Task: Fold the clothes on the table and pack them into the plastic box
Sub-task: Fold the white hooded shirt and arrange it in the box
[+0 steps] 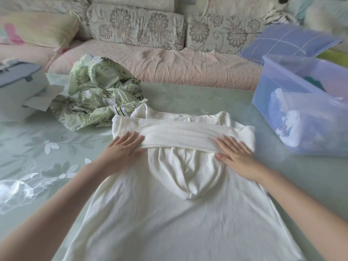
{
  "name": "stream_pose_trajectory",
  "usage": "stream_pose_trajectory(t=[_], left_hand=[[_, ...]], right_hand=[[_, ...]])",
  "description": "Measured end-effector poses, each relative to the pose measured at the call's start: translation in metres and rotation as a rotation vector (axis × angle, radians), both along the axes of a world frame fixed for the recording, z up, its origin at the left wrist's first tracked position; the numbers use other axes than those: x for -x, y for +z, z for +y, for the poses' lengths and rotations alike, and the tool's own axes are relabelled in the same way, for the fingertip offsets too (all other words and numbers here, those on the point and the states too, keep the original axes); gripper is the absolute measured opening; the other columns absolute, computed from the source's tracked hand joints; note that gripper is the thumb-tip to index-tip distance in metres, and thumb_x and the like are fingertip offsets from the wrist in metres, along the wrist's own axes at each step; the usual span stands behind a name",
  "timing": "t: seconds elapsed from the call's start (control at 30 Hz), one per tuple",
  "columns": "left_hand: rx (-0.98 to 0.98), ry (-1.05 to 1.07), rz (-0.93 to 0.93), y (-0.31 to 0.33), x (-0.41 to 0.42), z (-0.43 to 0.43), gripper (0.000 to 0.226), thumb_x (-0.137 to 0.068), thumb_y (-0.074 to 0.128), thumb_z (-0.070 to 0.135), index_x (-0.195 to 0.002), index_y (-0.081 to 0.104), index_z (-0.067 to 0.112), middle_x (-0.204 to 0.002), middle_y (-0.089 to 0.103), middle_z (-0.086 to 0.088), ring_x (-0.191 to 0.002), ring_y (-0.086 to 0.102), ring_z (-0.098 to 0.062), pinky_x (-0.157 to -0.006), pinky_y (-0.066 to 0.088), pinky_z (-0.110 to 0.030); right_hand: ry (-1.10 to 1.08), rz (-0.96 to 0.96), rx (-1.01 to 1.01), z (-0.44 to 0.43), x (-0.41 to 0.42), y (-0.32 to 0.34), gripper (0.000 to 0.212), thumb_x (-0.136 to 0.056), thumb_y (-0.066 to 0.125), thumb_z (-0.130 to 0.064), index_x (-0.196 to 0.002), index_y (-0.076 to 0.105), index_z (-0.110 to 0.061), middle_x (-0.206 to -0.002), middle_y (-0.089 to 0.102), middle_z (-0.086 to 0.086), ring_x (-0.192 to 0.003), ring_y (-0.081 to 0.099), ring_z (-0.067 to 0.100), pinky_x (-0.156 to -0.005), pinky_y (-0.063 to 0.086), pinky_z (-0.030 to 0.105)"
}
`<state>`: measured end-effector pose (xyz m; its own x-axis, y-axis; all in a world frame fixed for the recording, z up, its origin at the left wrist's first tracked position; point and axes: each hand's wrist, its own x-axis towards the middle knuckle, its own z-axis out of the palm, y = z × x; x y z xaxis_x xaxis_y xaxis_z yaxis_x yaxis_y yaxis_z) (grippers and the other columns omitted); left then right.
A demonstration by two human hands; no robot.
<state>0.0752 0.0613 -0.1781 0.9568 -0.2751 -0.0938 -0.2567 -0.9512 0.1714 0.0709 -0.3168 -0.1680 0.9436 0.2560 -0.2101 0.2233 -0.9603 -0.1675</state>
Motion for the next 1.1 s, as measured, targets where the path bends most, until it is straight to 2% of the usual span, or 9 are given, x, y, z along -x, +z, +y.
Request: stream_pose_trajectory(t=[0.07,0.2,0.37,0.5,0.6,0.7,0.87,1.0,1.1], left_hand=[[0.031,-0.006,0.026,0.004,-0.003,-0.001,0.055,-0.099,0.020,0.050,-0.148,0.005,0.029,-0.152,0.001,0.013,-0.146,0.000,-0.015,-0.117,0.002,-0.030],[0.573,0.373,-0.302,0.027,-0.002,0.004,0.033,-0.095,0.049,0.010,-0.126,0.059,0.009,-0.136,0.051,-0.018,-0.128,0.044,-0.030,-0.103,0.032,-0.036],[0.569,0.673,-0.105,0.026,-0.004,0.013,0.054,-0.092,0.055,0.023,-0.140,0.036,0.004,-0.137,0.045,-0.019,-0.120,0.046,-0.033,-0.093,0.040,-0.040],[0.744,0.798,0.022,0.024,-0.015,0.012,0.062,-0.088,0.063,0.031,-0.134,0.040,-0.003,-0.118,0.058,-0.021,-0.090,0.056,-0.031,-0.064,0.039,-0.032],[0.846,0.792,0.073,0.025,-0.021,0.018,0.043,-0.077,0.073,0.029,-0.101,0.062,-0.006,-0.094,0.063,-0.023,-0.079,0.056,-0.028,-0.066,0.036,-0.030],[0.969,0.728,0.118,0.032,-0.017,0.016,0.018,-0.076,0.073,0.016,-0.074,0.064,0.000,-0.070,0.052,-0.015,-0.069,0.046,-0.020,-0.067,0.034,-0.030],[1.245,0.674,0.141,0.039,-0.009,-0.006,0.027,-0.083,0.068,0.010,-0.107,0.056,0.014,-0.070,0.056,-0.004,-0.061,0.051,-0.015,-0.060,0.042,-0.028],[1.395,0.523,0.161,0.043,-0.002,-0.026,0.031,-0.084,0.052,-0.006,-0.108,0.058,0.013,-0.066,0.048,-0.002,-0.060,0.044,-0.012,-0.056,0.037,-0.024],[1.339,0.485,0.126,0.042,0.006,-0.035,0.040,-0.073,0.074,0.012,-0.109,0.057,0.014,-0.077,0.054,0.000,-0.065,0.050,-0.011,-0.058,0.039,-0.024]], right_hand=[[-0.057,0.051,-0.076,0.002,-0.003,0.006,0.080,-0.076,-0.004,-0.075,-0.148,0.000,-0.041,-0.156,-0.012,-0.016,-0.144,-0.013,0.004,-0.118,-0.009,0.031],[-0.135,0.000,-0.245,0.025,-0.005,0.033,0.057,-0.097,0.026,-0.053,-0.148,0.028,-0.027,-0.160,0.006,-0.006,-0.147,0.003,0.013,-0.119,0.002,0.034],[-0.012,-0.023,-0.408,0.101,-0.001,0.041,0.050,-0.099,0.041,-0.043,-0.141,0.044,-0.019,-0.159,0.014,0.000,-0.145,0.015,0.013,-0.118,0.014,0.029],[0.037,-0.003,-0.490,0.163,-0.003,0.049,0.046,-0.099,0.044,-0.036,-0.140,0.046,-0.014,-0.152,0.033,0.002,-0.140,0.028,0.012,-0.111,0.020,0.025],[-0.012,0.035,-0.560,0.205,-0.008,0.053,0.049,-0.097,0.047,-0.034,-0.142,0.041,-0.014,-0.145,0.044,0.004,-0.131,0.042,0.019,-0.108,0.033,0.034],[-0.105,0.051,-0.635,0.238,-0.018,0.054,0.050,-0.096,0.046,-0.034,-0.140,0.041,-0.011,-0.141,0.047,0.009,-0.129,0.045,0.025,-0.106,0.036,0.039],[-0.253,-0.044,-0.553,0.275,-0.035,0.061,0.048,-0.092,0.046,-0.049,-0.118,0.055,-0.010,-0.116,0.062,0.010,-0.109,0.057,0.031,-0.079,0.040,0.033],[-0.364,-0.096,-0.539,0.285,-0.046,0.067,0.049,-0.084,0.061,-0.048,-0.111,0.058,-0.008,-0.111,0.065,0.008,-0.103,0.062,0.029,-0.072,0.040,0.030],[-0.414,-0.160,-0.530,0.277,-0.054,0.063,0.029,-0.086,0.061,-0.029,-0.107,0.059,-0.009,-0.110,0.065,0.009,-0.103,0.062,0.029,-0.072,0.040,0.029]])
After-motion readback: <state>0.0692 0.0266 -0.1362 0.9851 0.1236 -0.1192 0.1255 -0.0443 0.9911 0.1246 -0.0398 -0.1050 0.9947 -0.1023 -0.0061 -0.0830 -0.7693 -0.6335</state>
